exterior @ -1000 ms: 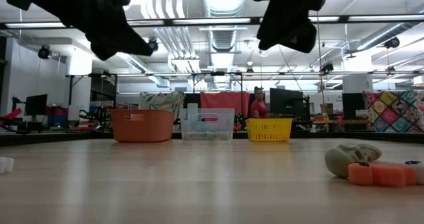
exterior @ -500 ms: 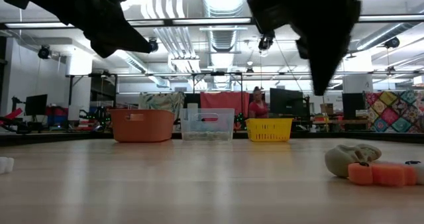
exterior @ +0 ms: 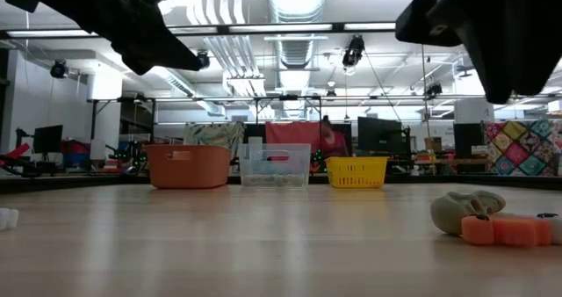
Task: Sort Halloween decoration
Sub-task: Put the gray skull toy into the transparent bin
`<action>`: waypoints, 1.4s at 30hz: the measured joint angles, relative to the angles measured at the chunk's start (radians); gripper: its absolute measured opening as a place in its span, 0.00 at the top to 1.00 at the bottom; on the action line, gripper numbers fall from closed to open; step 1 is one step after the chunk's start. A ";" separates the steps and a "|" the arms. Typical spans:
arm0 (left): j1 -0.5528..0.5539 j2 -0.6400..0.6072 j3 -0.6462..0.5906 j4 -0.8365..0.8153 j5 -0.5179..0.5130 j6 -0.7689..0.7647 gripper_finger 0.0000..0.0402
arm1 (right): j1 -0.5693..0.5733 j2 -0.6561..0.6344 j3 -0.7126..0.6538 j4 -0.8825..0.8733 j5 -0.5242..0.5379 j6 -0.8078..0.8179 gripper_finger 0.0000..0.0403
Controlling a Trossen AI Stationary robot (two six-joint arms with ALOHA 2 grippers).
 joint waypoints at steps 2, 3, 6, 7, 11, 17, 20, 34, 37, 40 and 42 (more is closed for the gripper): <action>0.000 0.002 0.000 0.000 0.000 0.000 1.00 | 0.013 0.004 0.000 0.023 0.030 0.013 0.80; 0.000 0.004 0.000 0.000 0.000 0.000 1.00 | 0.018 0.005 0.000 0.035 0.037 0.027 0.79; 0.000 0.011 0.000 0.001 0.000 -0.001 1.00 | 0.026 0.021 0.000 0.078 0.051 0.043 0.77; 0.000 0.013 0.000 0.001 0.000 -0.001 1.00 | 0.027 0.030 0.000 0.091 0.054 0.043 0.77; 0.000 0.024 0.000 0.011 -0.001 -0.006 1.00 | 0.026 0.080 0.000 0.114 0.055 0.022 0.77; 0.000 0.027 0.000 0.019 -0.002 -0.006 1.00 | 0.017 0.113 0.000 0.116 0.059 -0.020 0.79; 0.000 0.027 0.000 0.023 -0.002 -0.006 1.00 | 0.015 0.111 0.000 0.113 0.099 -0.050 0.86; 0.000 0.027 0.000 0.026 -0.002 -0.010 1.00 | 0.014 0.114 0.000 0.147 0.081 -0.032 0.73; 0.000 0.027 0.000 0.028 -0.002 -0.011 1.00 | 0.012 0.118 0.000 0.165 0.082 -0.035 0.64; 0.000 0.027 0.000 0.033 -0.002 -0.011 1.00 | 0.008 0.128 0.000 0.167 0.082 -0.052 0.60; 0.000 0.027 0.000 0.034 -0.002 -0.010 1.00 | 0.005 0.132 -0.001 0.175 0.082 -0.075 0.58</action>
